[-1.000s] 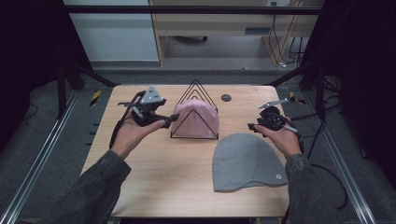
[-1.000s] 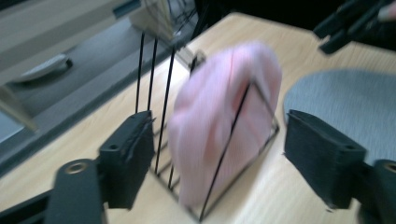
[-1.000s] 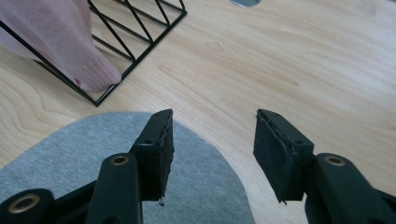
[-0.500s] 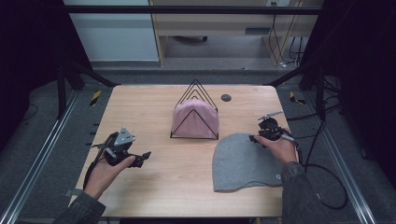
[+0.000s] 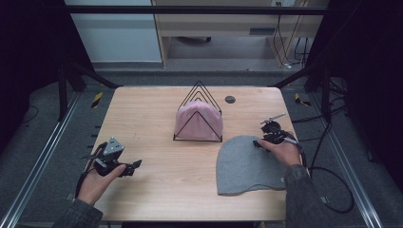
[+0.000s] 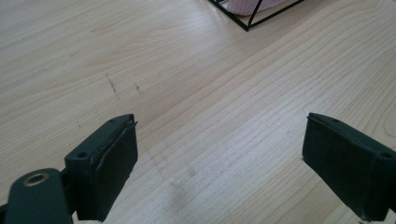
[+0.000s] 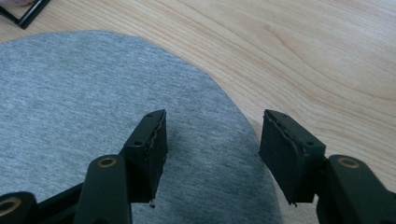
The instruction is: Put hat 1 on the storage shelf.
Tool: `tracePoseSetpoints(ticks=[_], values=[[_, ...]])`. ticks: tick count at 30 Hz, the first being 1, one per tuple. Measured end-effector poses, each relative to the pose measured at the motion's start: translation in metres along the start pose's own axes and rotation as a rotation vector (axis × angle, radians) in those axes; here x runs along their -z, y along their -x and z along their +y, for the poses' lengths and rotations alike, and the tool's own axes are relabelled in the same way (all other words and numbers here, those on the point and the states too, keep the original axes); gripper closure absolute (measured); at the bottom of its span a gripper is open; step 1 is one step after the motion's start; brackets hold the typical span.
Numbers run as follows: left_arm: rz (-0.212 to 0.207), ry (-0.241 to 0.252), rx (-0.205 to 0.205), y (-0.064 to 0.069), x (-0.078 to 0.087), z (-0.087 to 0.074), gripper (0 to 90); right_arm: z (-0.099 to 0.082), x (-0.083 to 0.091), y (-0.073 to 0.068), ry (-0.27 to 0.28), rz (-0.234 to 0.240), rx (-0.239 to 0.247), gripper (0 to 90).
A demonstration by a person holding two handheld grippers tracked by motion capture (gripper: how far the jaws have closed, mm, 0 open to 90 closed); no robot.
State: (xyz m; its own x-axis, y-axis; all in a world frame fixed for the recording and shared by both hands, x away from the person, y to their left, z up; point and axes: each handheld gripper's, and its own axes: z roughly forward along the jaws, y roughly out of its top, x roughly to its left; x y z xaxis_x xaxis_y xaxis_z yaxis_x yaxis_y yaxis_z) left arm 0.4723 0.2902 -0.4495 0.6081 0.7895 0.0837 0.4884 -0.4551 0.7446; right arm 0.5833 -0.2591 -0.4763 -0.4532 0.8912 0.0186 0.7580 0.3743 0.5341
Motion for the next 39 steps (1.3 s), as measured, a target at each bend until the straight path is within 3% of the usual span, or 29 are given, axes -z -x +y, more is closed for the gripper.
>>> tracePoseSetpoints(ticks=[9, 14, 15, 16, 19, 23, 26, 27, 28, 30, 32, 34, 35, 37, 39], values=[[-0.006, -0.015, 0.003, -0.001, -0.001, -0.006, 10.4, -0.006, 0.001, 0.002, -0.004, 0.019, -0.001, 50.6], [0.009, -0.023, 0.000, -0.001, -0.002, -0.007, 10.6, -0.010, 0.002, 0.002, 0.000, 0.028, 0.018, 64.3], [0.012, -0.028, -0.001, -0.001, -0.003, -0.008, 10.6, -0.011, 0.003, 0.001, 0.004, 0.043, 0.002, 71.7], [0.012, -0.029, 0.001, -0.001, -0.003, -0.008, 10.6, -0.011, 0.003, 0.001, 0.004, 0.043, 0.002, 71.7], [0.009, -0.038, 0.005, -0.001, -0.005, -0.009, 10.5, -0.014, 0.004, 0.001, 0.011, 0.087, 0.005, 85.7], [0.007, -0.048, 0.013, -0.002, -0.007, -0.011, 10.4, -0.016, 0.009, -0.003, 0.044, 0.094, 0.014, 87.0], [0.003, -0.057, 0.013, -0.003, -0.008, -0.011, 10.3, -0.016, 0.026, -0.012, 0.106, 0.108, 0.035, 87.1], [0.003, -0.056, 0.016, -0.003, -0.009, -0.011, 10.3, -0.017, 0.040, -0.020, 0.147, 0.113, 0.069, 87.1], [0.002, -0.056, 0.018, -0.003, -0.009, -0.011, 10.3, -0.017, 0.040, -0.020, 0.147, 0.113, 0.069, 87.1], [0.000, -0.061, 0.018, -0.002, -0.010, -0.011, 10.0, -0.016, 0.062, -0.033, 0.200, 0.122, 0.122, 87.1], [-0.003, -0.060, 0.018, -0.002, -0.010, -0.011, 9.9, -0.016, 0.068, -0.037, 0.215, 0.124, 0.139, 87.1], [-0.009, -0.053, 0.022, -0.001, -0.009, -0.011, 9.6, -0.015, 0.087, -0.051, 0.262, 0.134, 0.175, 87.2], [-0.009, -0.053, 0.022, -0.001, -0.009, -0.011, 9.6, -0.015, 0.087, -0.051, 0.262, 0.134, 0.175, 87.2], [-0.016, -0.049, 0.024, -0.001, -0.007, -0.011, 9.5, -0.012, 0.107, -0.068, 0.313, 0.145, 0.229, 87.3], [-0.028, -0.042, 0.023, 0.000, -0.006, -0.010, 9.5, -0.011, 0.114, -0.074, 0.323, 0.145, 0.247, 87.3]])
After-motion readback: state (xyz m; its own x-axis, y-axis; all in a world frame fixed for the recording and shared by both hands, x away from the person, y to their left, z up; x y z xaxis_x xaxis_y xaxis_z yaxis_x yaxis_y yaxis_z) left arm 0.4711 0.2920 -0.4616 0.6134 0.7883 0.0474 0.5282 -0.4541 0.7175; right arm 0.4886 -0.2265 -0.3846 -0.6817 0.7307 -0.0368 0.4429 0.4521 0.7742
